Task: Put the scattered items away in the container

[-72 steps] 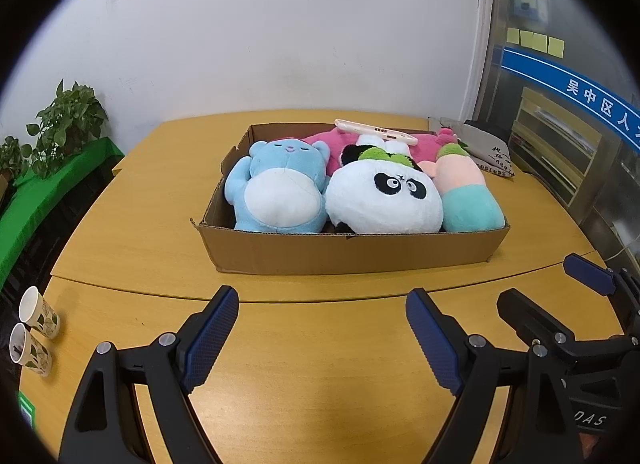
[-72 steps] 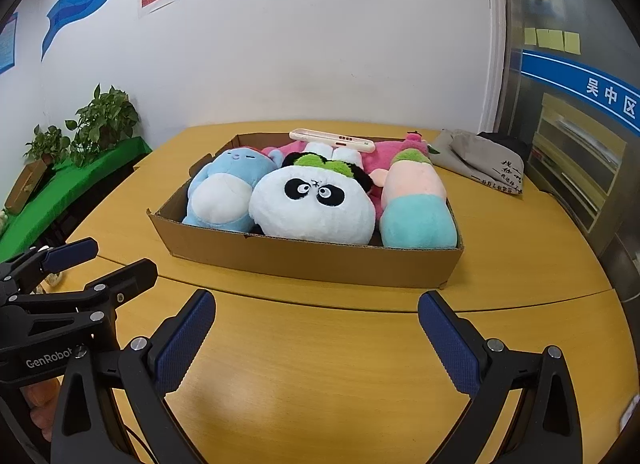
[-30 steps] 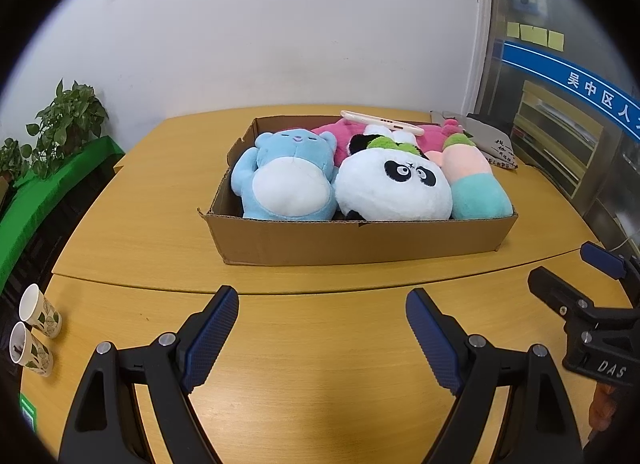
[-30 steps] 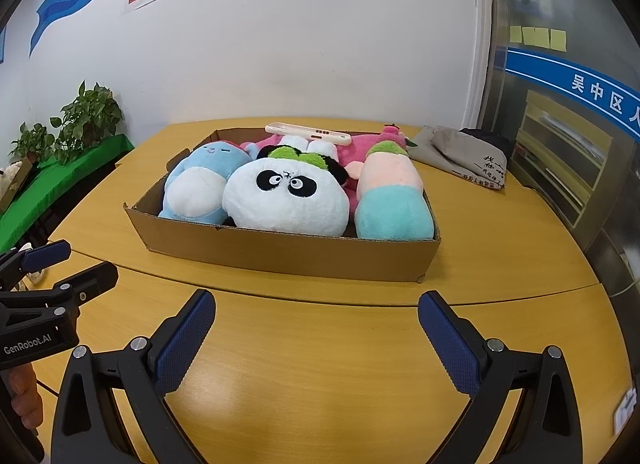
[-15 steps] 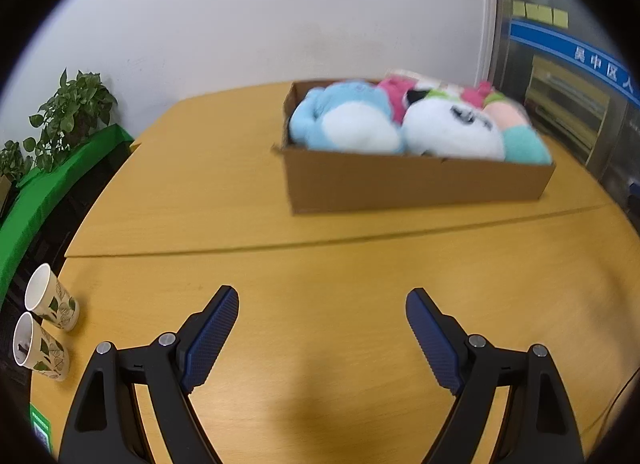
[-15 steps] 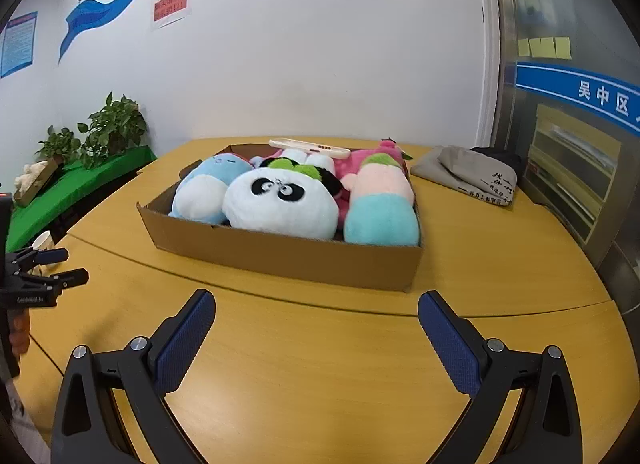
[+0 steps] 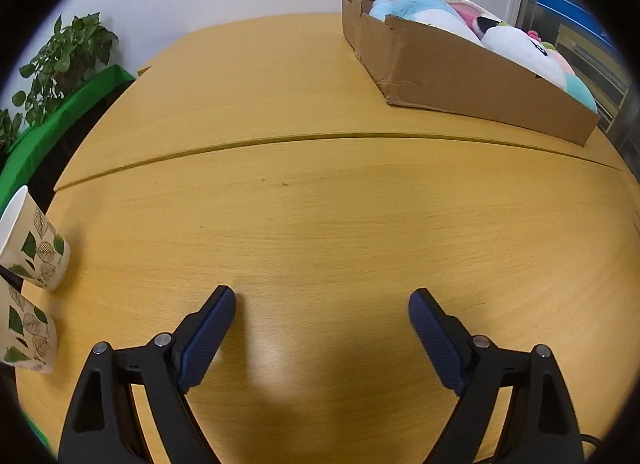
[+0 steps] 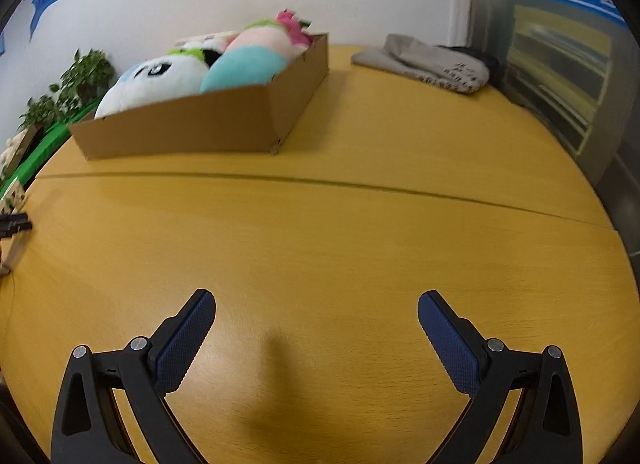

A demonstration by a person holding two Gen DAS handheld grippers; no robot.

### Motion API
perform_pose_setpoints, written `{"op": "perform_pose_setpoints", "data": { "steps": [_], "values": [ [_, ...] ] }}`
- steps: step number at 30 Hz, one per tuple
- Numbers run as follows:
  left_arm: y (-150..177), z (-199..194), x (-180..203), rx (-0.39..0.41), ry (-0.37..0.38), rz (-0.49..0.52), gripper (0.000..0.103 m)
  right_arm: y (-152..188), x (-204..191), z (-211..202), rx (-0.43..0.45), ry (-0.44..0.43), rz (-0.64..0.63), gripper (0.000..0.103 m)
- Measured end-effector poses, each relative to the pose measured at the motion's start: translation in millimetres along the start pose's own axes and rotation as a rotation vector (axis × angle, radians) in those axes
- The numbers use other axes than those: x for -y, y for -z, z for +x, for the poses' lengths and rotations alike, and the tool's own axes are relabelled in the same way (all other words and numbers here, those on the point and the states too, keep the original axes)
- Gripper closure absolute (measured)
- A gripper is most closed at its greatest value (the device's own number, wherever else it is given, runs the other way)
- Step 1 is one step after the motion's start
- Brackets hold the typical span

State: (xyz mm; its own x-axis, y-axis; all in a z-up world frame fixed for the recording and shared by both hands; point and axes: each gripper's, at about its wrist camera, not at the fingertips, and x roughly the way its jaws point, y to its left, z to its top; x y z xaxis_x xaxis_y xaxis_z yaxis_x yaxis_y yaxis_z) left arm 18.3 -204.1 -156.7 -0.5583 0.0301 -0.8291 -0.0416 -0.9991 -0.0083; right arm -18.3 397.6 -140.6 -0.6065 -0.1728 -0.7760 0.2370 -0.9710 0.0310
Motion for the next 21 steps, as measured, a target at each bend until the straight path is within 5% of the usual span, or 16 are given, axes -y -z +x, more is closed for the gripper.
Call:
{"op": "perform_pose_setpoints", "data": {
  "steps": [4, 21],
  "values": [
    [3, 3, -12, 0.001, 0.010, 0.031, 0.000, 10, -9, 14, -0.058, -0.066, -0.151, 0.000],
    [-16, 17, -47, 0.021, 0.109, 0.170, 0.000, 17, 68, 13, -0.050, -0.166, -0.293, 0.000]
  ]
}}
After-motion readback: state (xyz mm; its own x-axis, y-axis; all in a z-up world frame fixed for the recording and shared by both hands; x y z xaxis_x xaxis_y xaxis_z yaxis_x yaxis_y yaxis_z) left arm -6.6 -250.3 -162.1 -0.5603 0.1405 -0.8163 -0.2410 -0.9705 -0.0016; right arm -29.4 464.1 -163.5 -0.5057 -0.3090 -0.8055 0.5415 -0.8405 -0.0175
